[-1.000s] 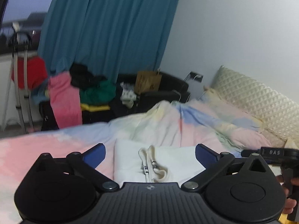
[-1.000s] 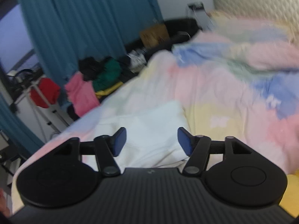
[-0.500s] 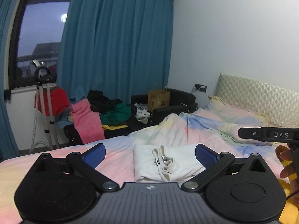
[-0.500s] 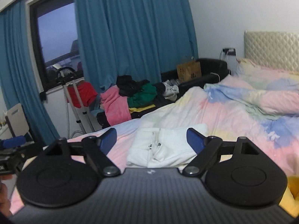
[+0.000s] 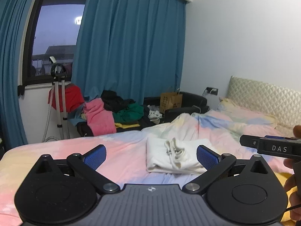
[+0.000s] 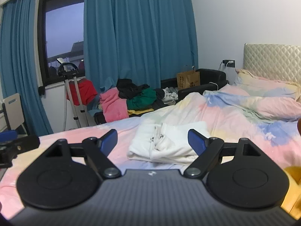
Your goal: Fold clothes
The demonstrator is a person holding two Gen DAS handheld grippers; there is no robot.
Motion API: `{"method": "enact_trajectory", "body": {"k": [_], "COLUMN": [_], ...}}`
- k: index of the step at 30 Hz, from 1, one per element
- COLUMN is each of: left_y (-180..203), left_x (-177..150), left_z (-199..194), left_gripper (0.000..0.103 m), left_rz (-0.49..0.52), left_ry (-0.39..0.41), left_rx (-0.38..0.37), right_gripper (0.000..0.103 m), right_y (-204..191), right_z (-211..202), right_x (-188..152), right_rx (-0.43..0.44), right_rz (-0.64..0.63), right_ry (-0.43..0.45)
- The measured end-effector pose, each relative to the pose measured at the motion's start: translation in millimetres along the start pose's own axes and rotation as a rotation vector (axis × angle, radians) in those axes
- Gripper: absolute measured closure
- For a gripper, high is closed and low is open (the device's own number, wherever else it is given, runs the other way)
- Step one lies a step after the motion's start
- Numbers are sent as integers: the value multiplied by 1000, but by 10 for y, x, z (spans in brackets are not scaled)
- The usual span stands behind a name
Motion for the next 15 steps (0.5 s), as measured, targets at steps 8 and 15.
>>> {"method": "enact_trajectory", "body": {"k": [8,15], "left_y": [-71,-47], "left_x": [-345,-552], "left_z": [79,234], "left_gripper": [0,0], "left_rz": [-16,14], "left_ry": [-24,-33], "left_rx": [12,27], "right_gripper": [20,20], "right_y": [-1,43], "right_z": [65,231], "right_x": [-411,-718], "right_rx": [-31,-54], "right_rz": [-26,-48], "right_ry": [30,4]}}
Point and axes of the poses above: each gripper's, at about its wrist camera, not at the fingertips, and z roughly the way its jaws point, y to its right, x to its top, the point moved 10 cm from there along z, roughly the way its jaws point, and after that the axes turned 3 degrees about x, right-handed, at the moved point
